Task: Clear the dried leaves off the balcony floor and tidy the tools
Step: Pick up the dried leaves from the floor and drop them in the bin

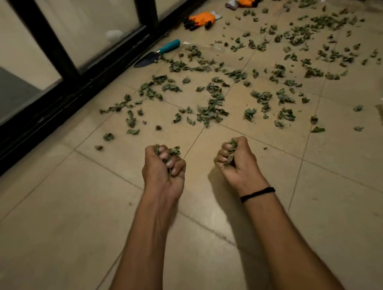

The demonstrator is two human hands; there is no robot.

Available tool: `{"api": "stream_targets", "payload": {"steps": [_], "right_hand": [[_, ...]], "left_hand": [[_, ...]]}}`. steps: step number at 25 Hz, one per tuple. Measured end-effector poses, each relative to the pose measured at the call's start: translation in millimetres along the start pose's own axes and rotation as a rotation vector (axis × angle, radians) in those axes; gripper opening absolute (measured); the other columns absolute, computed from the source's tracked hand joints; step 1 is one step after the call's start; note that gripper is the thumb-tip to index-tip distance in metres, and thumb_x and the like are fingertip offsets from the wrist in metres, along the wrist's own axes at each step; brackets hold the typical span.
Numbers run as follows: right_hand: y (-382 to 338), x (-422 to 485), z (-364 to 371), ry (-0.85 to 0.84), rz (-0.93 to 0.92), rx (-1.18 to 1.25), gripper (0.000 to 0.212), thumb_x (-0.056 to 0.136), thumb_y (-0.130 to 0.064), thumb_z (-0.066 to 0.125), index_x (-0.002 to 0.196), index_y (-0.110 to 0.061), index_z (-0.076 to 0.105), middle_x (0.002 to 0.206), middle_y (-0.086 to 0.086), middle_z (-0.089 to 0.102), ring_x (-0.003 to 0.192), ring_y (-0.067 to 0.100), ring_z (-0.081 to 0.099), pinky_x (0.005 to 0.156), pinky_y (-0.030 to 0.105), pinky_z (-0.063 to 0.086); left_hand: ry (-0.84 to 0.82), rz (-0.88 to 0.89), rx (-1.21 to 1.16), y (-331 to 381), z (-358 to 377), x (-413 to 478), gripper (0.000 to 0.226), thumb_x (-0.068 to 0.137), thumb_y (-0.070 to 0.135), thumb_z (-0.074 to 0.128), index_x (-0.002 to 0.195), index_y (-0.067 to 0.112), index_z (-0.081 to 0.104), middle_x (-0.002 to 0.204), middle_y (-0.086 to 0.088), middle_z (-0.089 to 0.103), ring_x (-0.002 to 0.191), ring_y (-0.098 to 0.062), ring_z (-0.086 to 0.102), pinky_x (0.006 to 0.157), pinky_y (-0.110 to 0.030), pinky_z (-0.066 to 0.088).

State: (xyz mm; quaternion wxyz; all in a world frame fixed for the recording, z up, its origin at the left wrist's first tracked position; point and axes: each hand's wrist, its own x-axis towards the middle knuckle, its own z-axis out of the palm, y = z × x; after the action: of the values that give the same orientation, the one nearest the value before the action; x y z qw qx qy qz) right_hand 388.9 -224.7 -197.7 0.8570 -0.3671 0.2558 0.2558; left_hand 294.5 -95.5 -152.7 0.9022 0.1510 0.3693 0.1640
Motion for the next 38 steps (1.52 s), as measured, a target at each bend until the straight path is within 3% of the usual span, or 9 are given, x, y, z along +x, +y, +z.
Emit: {"api": "stream_targets", "payload": {"steps": [12, 15, 18, 21, 24, 28, 31, 33, 38], "right_hand": [[198, -211, 168, -0.604, 0.443, -0.109, 0.017, 0.079, -0.017, 0.050, 0.069, -0.021, 0.037, 0.063, -0.007, 0.036, 0.049, 0.008, 0.029, 0.046, 0.020, 0.024], [267, -290, 214, -0.726, 0.439, -0.218, 0.023, 0.094, -0.017, 0.044, 0.071, -0.021, 0.041, 0.059, -0.005, 0.037, 0.045, 0.008, 0.030, 0.039, 0.021, 0.024], [338, -361, 246, -0.847, 0.150, -0.512, 0.019, 0.095, -0.021, 0.049, 0.077, -0.016, 0.053, 0.063, -0.003, 0.050, 0.051, 0.011, 0.043, 0.042, 0.024, 0.034], [397, -392, 247, -1.086, -0.263, -1.016, 0.018, 0.092, -0.033, 0.059, 0.086, -0.017, 0.061, 0.081, -0.001, 0.067, 0.074, 0.017, 0.060, 0.065, 0.025, 0.041], [413, -388, 233, -1.230, -0.385, -1.216, 0.029, 0.096, -0.035, 0.059, 0.080, -0.012, 0.066, 0.088, 0.008, 0.072, 0.088, 0.025, 0.066, 0.067, 0.026, 0.036], [384, -367, 222, -1.027, -0.381, -1.005, 0.020, 0.096, -0.026, 0.058, 0.090, -0.012, 0.071, 0.087, 0.007, 0.073, 0.083, 0.024, 0.067, 0.078, 0.032, 0.052], [341, -329, 211, -0.801, -0.215, -0.828, 0.019, 0.094, -0.031, 0.058, 0.082, -0.019, 0.067, 0.077, -0.001, 0.070, 0.073, 0.017, 0.067, 0.074, 0.040, 0.059], [311, -294, 192, -0.653, -0.205, -0.783, 0.020, 0.093, -0.032, 0.061, 0.079, -0.019, 0.066, 0.072, -0.005, 0.064, 0.067, 0.011, 0.058, 0.065, 0.032, 0.053], [240, -200, 111, -0.280, -0.214, -0.719, 0.024, 0.092, -0.032, 0.065, 0.073, -0.018, 0.063, 0.068, -0.007, 0.058, 0.068, 0.009, 0.056, 0.062, 0.020, 0.048]], "left_hand": [[0.262, 0.665, 0.150, 216, -100, -202, 0.027, 0.096, 0.018, 0.042, 0.069, 0.019, 0.042, 0.048, 0.007, 0.034, 0.035, -0.007, 0.021, 0.035, -0.014, 0.014], [0.553, 0.933, 0.341, 282, -151, -265, 0.035, 0.098, 0.024, 0.043, 0.064, 0.020, 0.045, 0.045, 0.007, 0.040, 0.035, -0.010, 0.030, 0.038, -0.016, 0.022], [0.957, 1.062, 0.501, 335, -211, -325, 0.035, 0.094, 0.023, 0.044, 0.061, 0.014, 0.052, 0.056, -0.006, 0.054, 0.048, -0.022, 0.049, 0.042, -0.023, 0.035], [1.078, 0.876, 0.614, 353, -266, -354, 0.022, 0.088, 0.010, 0.053, 0.067, 0.013, 0.061, 0.066, -0.010, 0.063, 0.049, -0.019, 0.053, 0.041, -0.021, 0.037], [1.086, 0.852, 0.650, 346, -281, -350, 0.015, 0.084, 0.002, 0.064, 0.090, 0.013, 0.072, 0.079, -0.013, 0.069, 0.059, -0.021, 0.059, 0.049, -0.028, 0.053], [1.102, 1.010, 0.626, 344, -273, -329, 0.012, 0.081, 0.018, 0.069, 0.091, 0.015, 0.073, 0.069, -0.011, 0.062, 0.049, -0.019, 0.052, 0.037, -0.018, 0.044], [1.372, 1.088, 0.878, 347, -270, -302, 0.041, 0.075, 0.051, 0.064, 0.097, 0.020, 0.077, 0.095, -0.010, 0.075, 0.086, -0.035, 0.070, 0.079, -0.040, 0.060], [1.444, 1.201, 0.875, 349, -263, -272, 0.052, 0.078, 0.066, 0.055, 0.103, 0.024, 0.071, 0.098, -0.005, 0.075, 0.094, -0.035, 0.070, 0.088, -0.046, 0.057], [1.052, 1.358, 0.982, 274, -164, -208, 0.041, 0.093, 0.059, 0.050, 0.095, 0.022, 0.068, 0.090, 0.004, 0.071, 0.080, -0.016, 0.064, 0.072, -0.030, 0.047]]}}
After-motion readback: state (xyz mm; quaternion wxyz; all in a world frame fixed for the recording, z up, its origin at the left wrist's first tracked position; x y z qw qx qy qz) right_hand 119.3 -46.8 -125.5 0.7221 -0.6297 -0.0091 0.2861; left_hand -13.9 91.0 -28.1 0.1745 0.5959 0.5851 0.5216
